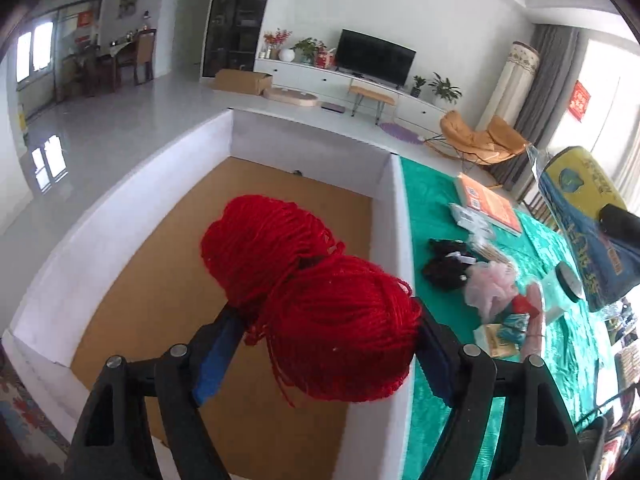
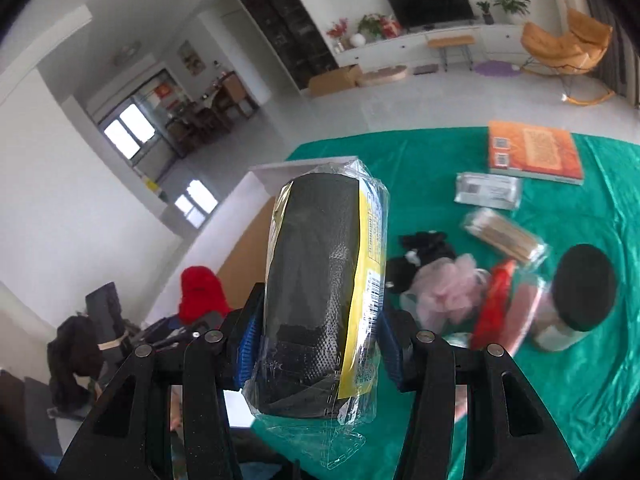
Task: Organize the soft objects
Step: 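Drop the red yarn and black-yellow roll into the white box with both tools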
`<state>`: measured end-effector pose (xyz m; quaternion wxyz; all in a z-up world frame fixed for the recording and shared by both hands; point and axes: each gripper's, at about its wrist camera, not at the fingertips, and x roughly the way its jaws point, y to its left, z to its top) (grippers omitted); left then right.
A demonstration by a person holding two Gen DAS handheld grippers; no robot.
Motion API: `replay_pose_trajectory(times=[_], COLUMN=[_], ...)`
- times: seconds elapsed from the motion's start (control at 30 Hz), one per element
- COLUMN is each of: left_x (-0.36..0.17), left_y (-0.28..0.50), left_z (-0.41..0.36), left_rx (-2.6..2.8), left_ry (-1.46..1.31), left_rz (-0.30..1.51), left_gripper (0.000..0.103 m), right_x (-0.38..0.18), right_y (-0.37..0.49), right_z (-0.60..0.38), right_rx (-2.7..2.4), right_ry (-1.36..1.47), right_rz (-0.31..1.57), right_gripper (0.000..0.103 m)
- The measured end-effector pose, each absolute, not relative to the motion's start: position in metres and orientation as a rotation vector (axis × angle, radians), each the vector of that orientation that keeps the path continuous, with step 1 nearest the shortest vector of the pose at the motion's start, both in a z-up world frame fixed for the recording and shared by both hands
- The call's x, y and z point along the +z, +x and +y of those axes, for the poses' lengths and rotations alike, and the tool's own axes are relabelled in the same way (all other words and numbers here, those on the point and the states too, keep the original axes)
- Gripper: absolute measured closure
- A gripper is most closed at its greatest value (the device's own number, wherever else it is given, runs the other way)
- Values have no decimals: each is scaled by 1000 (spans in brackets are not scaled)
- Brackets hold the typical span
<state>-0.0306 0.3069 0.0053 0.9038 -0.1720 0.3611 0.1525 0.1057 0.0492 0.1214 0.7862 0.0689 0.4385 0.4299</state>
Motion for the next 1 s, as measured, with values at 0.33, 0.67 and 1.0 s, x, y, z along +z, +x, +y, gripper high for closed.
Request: replay_pose_trajectory(times=[0.33,0.67,1.0], left_x=[-3,-11,-109], left_y=[-49,3,58], left_z=[323,169,90], left_rx=[405,-19,-58], left_ry=[-352,-219,-63], left_rz=[690,739,942], left_gripper=[1,0,1], right_x=[68,10,-69], right_y=[88,59,80], right_z=[134,-35,-166], right_rx=[1002,569,151], right_ry=[134,-115,-95], right_rz=[996,895,952], right_gripper=[32,31,27])
